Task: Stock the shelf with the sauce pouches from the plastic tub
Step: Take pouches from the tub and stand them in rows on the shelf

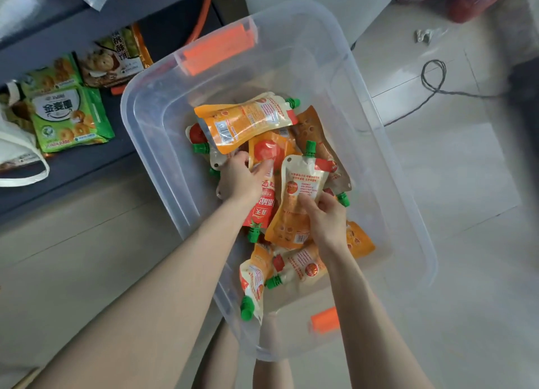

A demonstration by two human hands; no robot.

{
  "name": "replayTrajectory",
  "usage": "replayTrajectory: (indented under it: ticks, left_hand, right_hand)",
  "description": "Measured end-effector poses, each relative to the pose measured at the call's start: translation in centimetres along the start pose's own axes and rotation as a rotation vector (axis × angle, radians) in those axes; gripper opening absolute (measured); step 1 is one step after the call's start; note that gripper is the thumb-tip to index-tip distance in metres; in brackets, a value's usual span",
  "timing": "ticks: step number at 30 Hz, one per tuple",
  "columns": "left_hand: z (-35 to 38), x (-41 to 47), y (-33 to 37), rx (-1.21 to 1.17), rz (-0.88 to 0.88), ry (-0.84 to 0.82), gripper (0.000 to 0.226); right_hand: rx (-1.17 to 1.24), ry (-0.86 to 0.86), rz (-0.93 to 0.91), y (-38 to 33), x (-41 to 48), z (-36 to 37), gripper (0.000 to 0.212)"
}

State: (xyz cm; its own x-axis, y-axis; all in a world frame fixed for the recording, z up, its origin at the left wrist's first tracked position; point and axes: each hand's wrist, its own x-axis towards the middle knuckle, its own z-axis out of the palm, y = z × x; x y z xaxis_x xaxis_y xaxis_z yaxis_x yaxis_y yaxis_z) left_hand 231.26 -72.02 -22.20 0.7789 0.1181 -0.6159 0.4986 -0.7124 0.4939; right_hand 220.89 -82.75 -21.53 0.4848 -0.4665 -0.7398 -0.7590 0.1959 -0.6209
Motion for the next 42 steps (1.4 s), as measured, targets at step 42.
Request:
replayTrajectory:
  ticks: [42]
  left_hand:
    - [-57.3, -34.1, -11.6, -0.849, 0.403, 0.07, 0.065]
  right_hand:
    - [0.069, -0.868, -0.681, -29.2, -51.7, 18.8, 0.024]
